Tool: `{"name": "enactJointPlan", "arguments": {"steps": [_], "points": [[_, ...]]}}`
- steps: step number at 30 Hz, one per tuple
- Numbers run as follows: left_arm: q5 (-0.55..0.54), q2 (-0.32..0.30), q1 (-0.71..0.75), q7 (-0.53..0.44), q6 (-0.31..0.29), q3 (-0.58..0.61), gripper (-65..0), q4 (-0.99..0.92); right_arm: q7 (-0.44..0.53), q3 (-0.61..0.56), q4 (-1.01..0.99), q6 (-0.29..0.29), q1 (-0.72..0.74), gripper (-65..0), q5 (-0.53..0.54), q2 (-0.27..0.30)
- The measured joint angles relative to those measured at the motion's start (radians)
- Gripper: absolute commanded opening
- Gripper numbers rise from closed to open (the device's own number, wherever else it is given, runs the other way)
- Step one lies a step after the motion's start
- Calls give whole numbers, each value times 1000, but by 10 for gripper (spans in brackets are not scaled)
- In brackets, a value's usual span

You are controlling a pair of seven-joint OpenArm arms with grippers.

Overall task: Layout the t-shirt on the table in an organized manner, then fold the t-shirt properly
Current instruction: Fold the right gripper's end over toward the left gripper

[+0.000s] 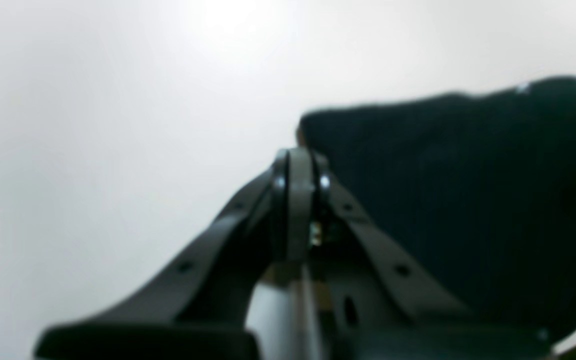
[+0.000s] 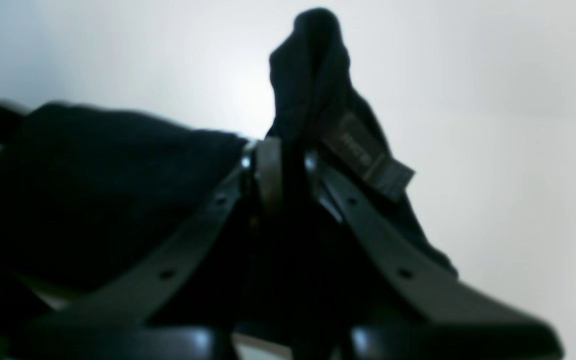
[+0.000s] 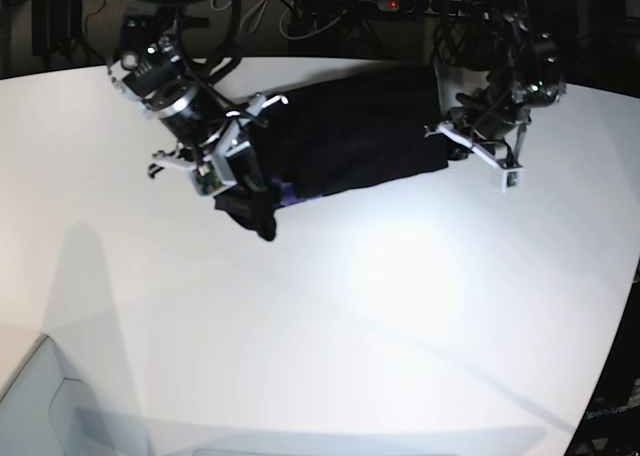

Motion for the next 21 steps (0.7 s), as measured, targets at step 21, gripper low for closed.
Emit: {"name": "enactJointPlan", "arguments": {"steps": [21], "points": [[-10,-1,-17,-21,0,-4,-650,-25,-1,-563,-187,-2,129,-650,0,8]]}}
